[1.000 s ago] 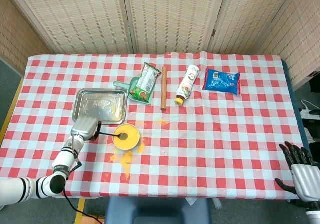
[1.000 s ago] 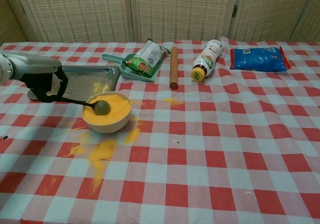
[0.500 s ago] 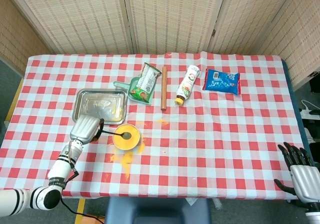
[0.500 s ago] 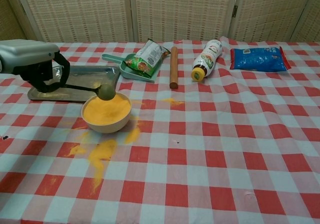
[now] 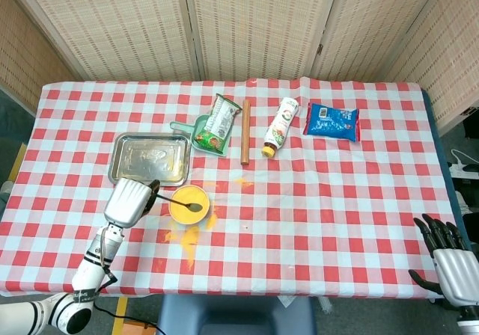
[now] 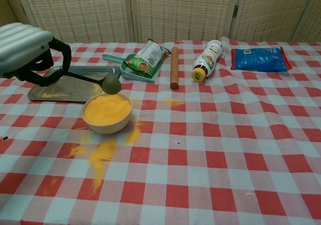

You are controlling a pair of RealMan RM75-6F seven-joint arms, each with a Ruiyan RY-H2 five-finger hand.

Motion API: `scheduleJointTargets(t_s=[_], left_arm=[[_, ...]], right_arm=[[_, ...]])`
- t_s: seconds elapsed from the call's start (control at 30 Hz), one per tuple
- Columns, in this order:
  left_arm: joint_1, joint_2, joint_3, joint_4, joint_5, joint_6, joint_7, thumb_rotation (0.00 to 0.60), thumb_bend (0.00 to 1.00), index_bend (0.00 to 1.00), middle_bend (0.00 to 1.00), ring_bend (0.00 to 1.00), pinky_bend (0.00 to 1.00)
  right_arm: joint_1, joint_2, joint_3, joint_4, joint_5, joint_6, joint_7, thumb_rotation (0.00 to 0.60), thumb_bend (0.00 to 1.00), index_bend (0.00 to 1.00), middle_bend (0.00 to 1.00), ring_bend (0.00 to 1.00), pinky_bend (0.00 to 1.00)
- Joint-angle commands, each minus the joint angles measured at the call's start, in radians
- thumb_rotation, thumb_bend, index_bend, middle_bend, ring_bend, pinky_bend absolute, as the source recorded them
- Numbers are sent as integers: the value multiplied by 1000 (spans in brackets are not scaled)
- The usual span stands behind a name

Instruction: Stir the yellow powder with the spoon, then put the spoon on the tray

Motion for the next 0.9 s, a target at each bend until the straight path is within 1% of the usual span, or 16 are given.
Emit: scheduleJointTargets(t_s=[0.03, 0.23, 0.4, 0.57, 0.77, 0.9], left_arm=[[42, -96, 13, 132, 78, 42, 5, 600, 638, 984, 1000, 1000, 1000], [51, -174, -16, 269, 125, 35, -21, 600, 639, 984, 1000, 1000, 1000], [57, -221, -30, 378, 156, 28, -30, 600, 647, 984, 1000, 1000, 1000], [64, -261, -42, 476, 196, 44, -51, 600, 654, 986, 1000, 1000, 1000], [83, -291, -32, 585, 255, 86, -41, 600, 654, 985, 1000, 1000, 1000], [93, -314, -24, 643, 289, 105, -24, 600, 655, 985, 1000, 1000, 1000]], right_arm=[[-1, 3, -1, 0, -3, 3, 6, 600, 124, 0, 0, 0, 0], [-1, 6, 1, 3, 0, 2, 13, 600, 123, 0, 0, 0, 0], [-2, 7, 3, 3, 3, 4, 14, 600, 123, 0, 0, 0, 0], [0, 6, 6, 4, 9, 0, 13, 600, 123, 0, 0, 0, 0], [1, 5, 8, 4, 15, -3, 13, 600, 123, 0, 0, 0, 0], [9, 12, 0, 1, 8, -23, 29, 600, 123, 0, 0, 0, 0]])
